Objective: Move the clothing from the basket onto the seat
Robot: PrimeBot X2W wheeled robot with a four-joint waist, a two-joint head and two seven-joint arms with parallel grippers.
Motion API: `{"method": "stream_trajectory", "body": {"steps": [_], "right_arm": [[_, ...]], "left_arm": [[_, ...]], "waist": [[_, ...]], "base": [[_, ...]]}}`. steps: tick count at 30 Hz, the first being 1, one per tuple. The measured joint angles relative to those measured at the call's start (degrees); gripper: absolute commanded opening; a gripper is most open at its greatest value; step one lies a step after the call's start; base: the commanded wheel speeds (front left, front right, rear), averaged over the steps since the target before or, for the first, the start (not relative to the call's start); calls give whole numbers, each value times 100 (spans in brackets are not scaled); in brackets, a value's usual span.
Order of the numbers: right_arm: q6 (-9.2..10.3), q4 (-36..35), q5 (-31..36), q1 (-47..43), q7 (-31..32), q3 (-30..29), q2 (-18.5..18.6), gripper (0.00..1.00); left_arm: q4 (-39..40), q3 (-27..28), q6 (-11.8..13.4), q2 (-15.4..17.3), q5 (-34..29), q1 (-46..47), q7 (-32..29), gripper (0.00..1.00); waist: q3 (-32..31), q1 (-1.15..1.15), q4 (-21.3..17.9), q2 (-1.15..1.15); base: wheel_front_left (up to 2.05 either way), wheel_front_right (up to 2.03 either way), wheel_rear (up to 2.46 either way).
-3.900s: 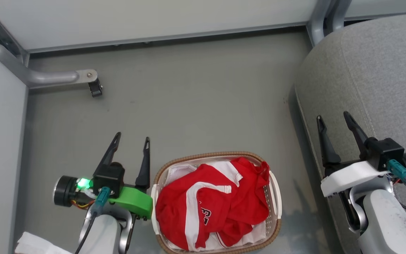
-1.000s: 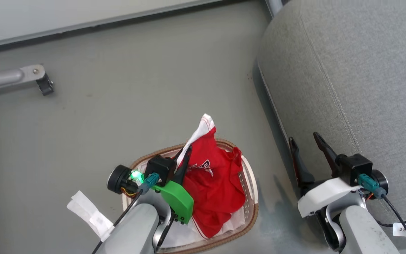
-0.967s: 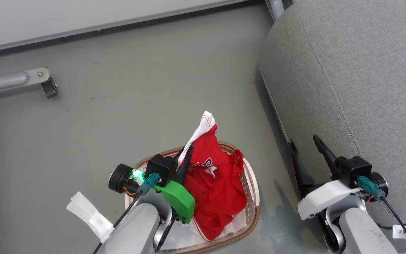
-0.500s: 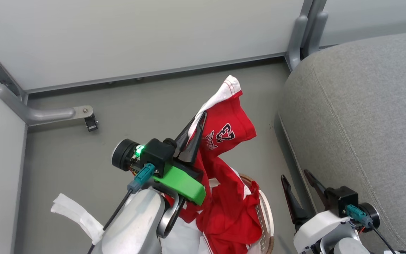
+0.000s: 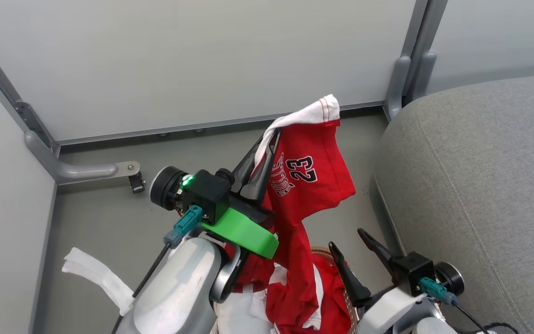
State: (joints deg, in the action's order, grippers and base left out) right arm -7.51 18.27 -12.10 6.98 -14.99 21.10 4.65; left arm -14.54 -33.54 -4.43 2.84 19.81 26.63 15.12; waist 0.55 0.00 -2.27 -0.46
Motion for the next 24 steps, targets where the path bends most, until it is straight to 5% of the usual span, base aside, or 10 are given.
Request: {"method": "stream_trajectory", "body": {"steps": [24], "right_arm": [[0, 692, -467, 1413, 0, 1503, 404, 100]], "left_arm": [[285, -1029, 63, 1, 464, 128, 0, 0]], "waist": [[-36, 0, 443, 0]], "base": [[0, 0, 0]]}}
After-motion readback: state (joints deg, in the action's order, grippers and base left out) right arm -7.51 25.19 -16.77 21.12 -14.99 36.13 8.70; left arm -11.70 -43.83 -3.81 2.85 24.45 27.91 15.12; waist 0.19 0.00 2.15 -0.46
